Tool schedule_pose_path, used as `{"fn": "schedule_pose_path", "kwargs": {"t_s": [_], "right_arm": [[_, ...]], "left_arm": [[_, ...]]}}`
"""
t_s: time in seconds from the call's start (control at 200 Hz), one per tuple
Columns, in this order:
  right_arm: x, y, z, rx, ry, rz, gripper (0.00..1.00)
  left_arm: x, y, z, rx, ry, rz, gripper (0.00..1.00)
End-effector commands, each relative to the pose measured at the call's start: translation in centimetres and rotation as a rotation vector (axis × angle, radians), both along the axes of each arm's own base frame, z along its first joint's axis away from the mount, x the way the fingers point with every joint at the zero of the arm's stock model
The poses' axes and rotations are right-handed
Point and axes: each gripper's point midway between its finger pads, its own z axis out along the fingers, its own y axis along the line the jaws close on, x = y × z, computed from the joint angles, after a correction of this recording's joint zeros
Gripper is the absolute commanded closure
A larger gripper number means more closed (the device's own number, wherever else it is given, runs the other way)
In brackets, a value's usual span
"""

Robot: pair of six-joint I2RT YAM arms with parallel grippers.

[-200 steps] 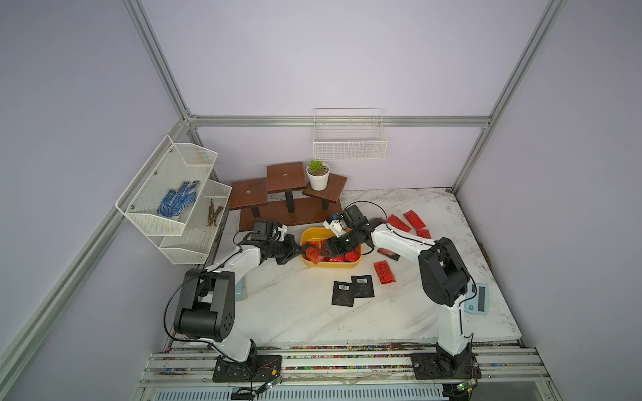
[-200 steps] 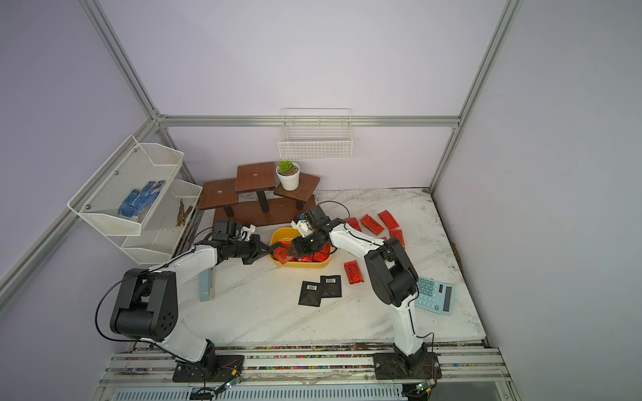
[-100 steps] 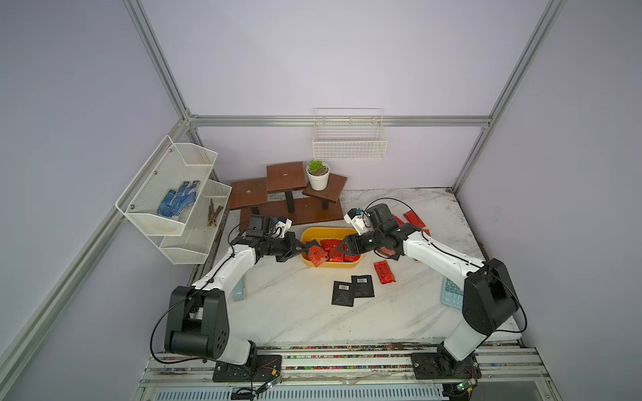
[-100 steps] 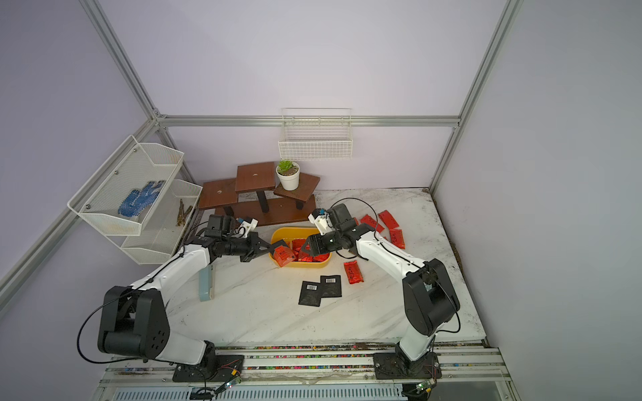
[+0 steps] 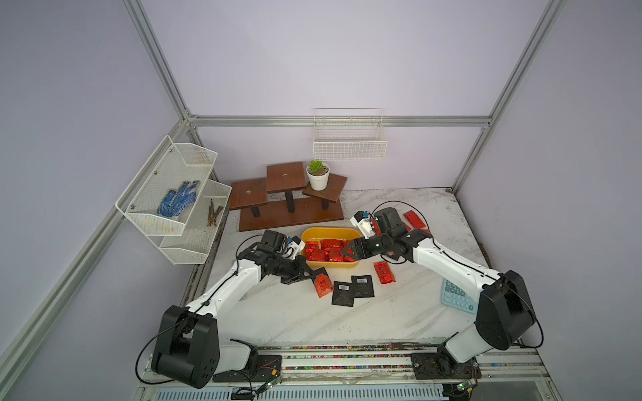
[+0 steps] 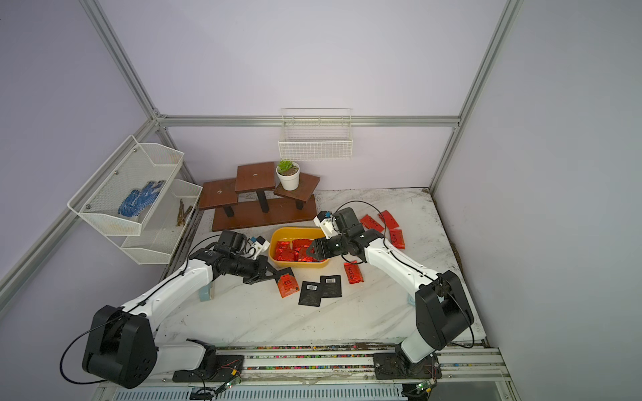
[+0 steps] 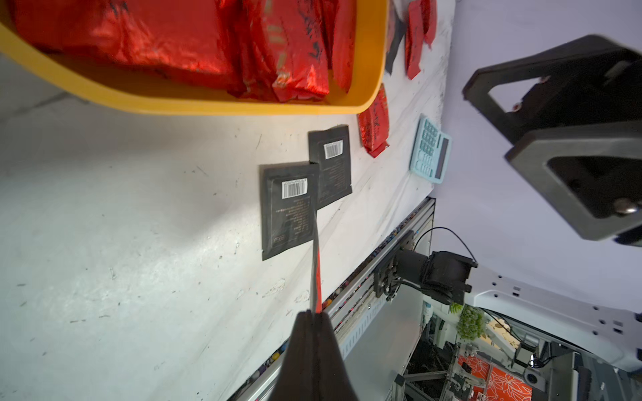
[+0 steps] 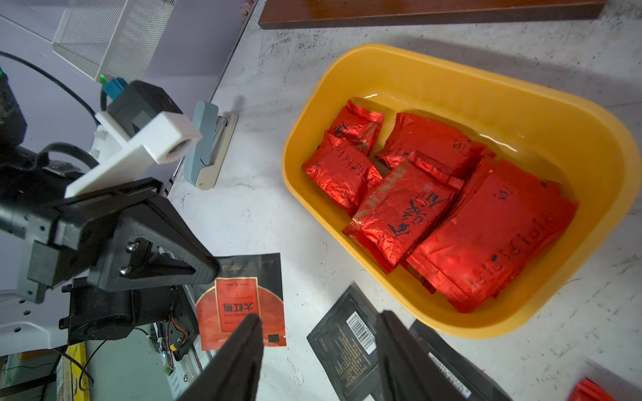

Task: Take the tea bags out of the storage box
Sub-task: Pick up the tea bag from the storage box, then place the tea bag at the center of the board.

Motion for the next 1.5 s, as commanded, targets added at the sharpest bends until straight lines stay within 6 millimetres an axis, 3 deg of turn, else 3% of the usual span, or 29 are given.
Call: {"fn": "schedule_pose_path", "kwargs": {"t_s": [0.0,0.345,0.615,0.755,0.81,0.87,0.955,1.155,1.19,1.495], "right_arm": [[-0.4,-0.7,1.4,0.019,-0.04,-0.017,0.43],[-1.4,-1.6,0.5,0.003,-0.035,-0.029,0.43],[-0.9,-1.4,0.0,-0.007,-0.029,-0.035,0.43],[-0.4,-1.5,-0.4,-0.026,-0.029,-0.044,0.43],[-0.2,-1.6,-0.6,-0.04,-0.029,-0.053,0.43],[0.0,-1.8,-0.7,-0.057,-0.034,-0.065,0.44],[0.5,-2.2,-0.9,-0.081,-0.041,-0.088,0.45],[1.7,-2.6,-0.6,-0.124,-0.065,-0.135,0.47],[2.1,-2.6,-2.0,-0.151,-0.037,-0.142,0.48],[4.5,-2.2,-3.4,-0.263,-0.039,-0.214,0.54]], "left_arm": [[-0.4,0.6,-2.3,0.117,0.005,-0.014,1.0],[-0.5,0.7,-6.5,0.227,0.098,-0.051,1.0],[0.1,2.5,-7.8,0.365,0.111,-0.022,1.0],[0.8,3.7,-8.0,0.444,0.102,0.003,0.8],[1.0,4.2,-8.0,0.48,0.096,0.014,0.65],[1.4,4.7,-7.8,0.513,0.086,0.027,0.51],[1.8,5.3,-7.4,0.546,0.072,0.04,0.44],[2.4,6.4,-5.5,0.605,0.028,0.073,0.43],[2.5,6.6,-5.0,0.611,0.017,0.078,0.43],[3.6,6.6,0.8,0.57,-0.117,0.115,0.43]]}}
